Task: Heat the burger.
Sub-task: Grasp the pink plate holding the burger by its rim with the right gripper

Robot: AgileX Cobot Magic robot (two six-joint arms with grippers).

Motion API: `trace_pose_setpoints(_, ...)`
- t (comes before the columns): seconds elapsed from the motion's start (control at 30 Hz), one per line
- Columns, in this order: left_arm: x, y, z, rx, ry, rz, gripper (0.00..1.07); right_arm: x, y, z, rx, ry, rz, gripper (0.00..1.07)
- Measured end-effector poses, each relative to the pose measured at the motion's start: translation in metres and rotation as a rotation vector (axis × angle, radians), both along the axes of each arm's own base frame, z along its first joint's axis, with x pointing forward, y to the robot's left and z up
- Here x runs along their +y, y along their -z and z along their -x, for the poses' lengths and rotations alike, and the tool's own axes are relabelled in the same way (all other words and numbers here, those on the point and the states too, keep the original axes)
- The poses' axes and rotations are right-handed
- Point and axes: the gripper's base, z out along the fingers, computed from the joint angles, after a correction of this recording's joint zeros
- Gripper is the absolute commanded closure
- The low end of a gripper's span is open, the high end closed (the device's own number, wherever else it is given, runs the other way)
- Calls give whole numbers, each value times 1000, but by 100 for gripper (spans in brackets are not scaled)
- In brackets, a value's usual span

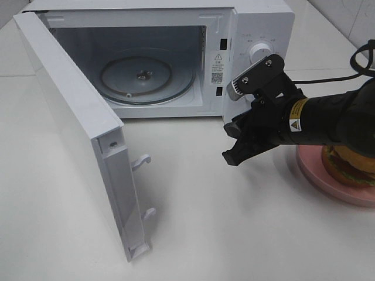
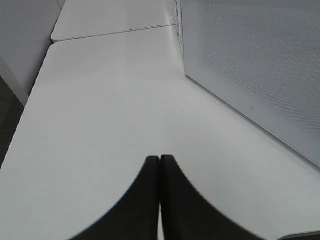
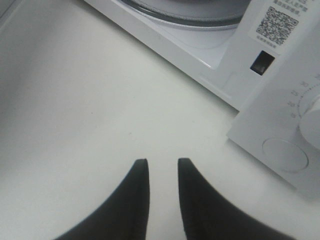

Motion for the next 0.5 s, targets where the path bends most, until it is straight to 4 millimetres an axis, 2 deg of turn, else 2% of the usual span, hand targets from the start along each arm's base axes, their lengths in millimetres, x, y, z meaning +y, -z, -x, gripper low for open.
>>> trace_pose_setpoints(0.1,0,0,0,0,0,0,106,-4,-6,1,32,38,33,84)
trace_pose_setpoints(0.27,0,0,0,0,0,0,106,-14,-30,-6,129,206,96,83)
trace_pose_setpoints(0.37,0,0,0,0,0,0,106,-16,-34,-7,148,238,103,83)
trace_pose_setpoints(0.43,0,0,0,0,0,0,106,-21,-43,-8,266,364,146,82)
trace_pose_setpoints(0.5,0,0,0,0,0,0,106,-22,-45,-8,302,394,154,81)
